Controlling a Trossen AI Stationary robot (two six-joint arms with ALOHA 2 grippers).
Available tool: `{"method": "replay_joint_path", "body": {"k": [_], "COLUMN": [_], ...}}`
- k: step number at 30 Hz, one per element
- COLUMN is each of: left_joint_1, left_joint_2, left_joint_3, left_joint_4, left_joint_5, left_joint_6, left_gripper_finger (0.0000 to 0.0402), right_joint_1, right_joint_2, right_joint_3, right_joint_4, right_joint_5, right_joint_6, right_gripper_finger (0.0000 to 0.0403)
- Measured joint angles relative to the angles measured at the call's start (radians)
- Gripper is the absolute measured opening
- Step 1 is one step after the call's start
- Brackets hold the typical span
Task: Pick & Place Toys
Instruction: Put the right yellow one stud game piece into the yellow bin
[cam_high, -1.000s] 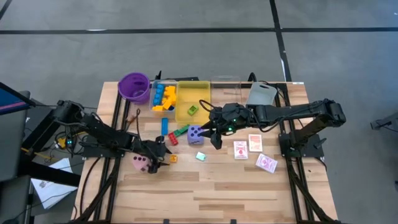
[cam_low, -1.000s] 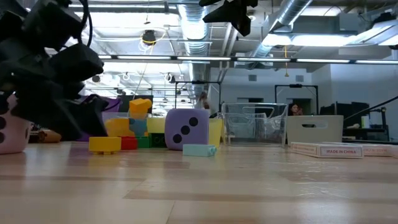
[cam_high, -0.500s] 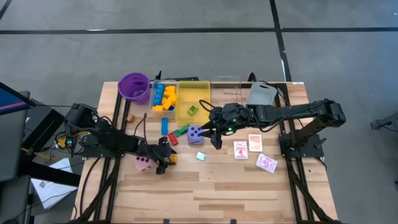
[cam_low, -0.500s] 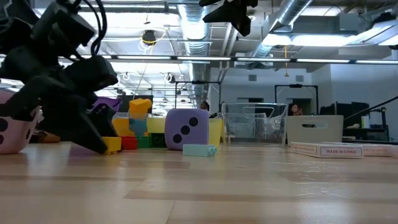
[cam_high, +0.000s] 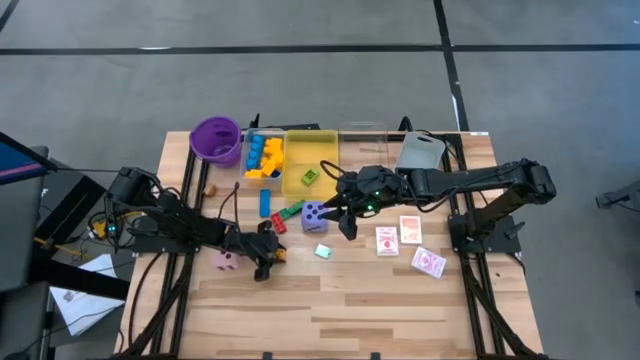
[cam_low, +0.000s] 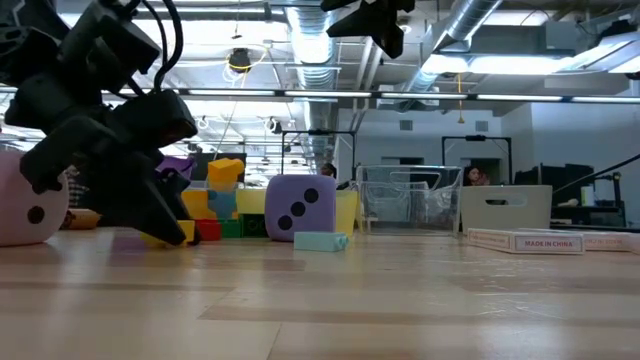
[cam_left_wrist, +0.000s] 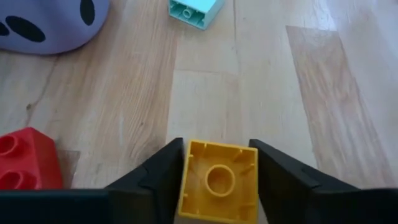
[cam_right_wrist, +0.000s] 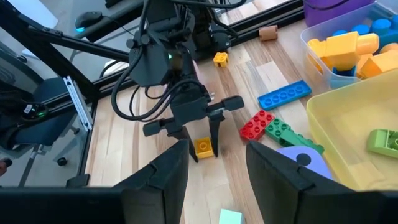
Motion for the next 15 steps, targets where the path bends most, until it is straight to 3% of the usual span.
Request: {"method": "replay_joint_path", "body": {"k": [5, 10, 15], "left_joint_1": [0.014, 0.044, 0.091], "left_joint_2": [-0.027, -0.172, -0.35], "left_joint_3": [-0.004, -0.002, -0.002], "left_joint_4": [0.024, 0.056, 0.06], "left_joint_5": [0.031, 0.02, -0.114], "left_joint_6": [-0.073, -0.081, -0.08], "left_gripper_finger": [0.0121, 0.0134, 0.0144], "right_joint_1": [0.0, 0.0, 0.0], "right_joint_2": [0.0, 0.0, 0.0], "right_joint_3": [0.0, 0.0, 0.0], "right_joint_4": [-0.024, -0.029, -0.017], "right_joint_5": [0.0, 0.0, 0.0], "right_joint_6": [0.0, 0.0, 0.002], "right_gripper_finger": [0.0154, 0.0154, 0.0154]}}
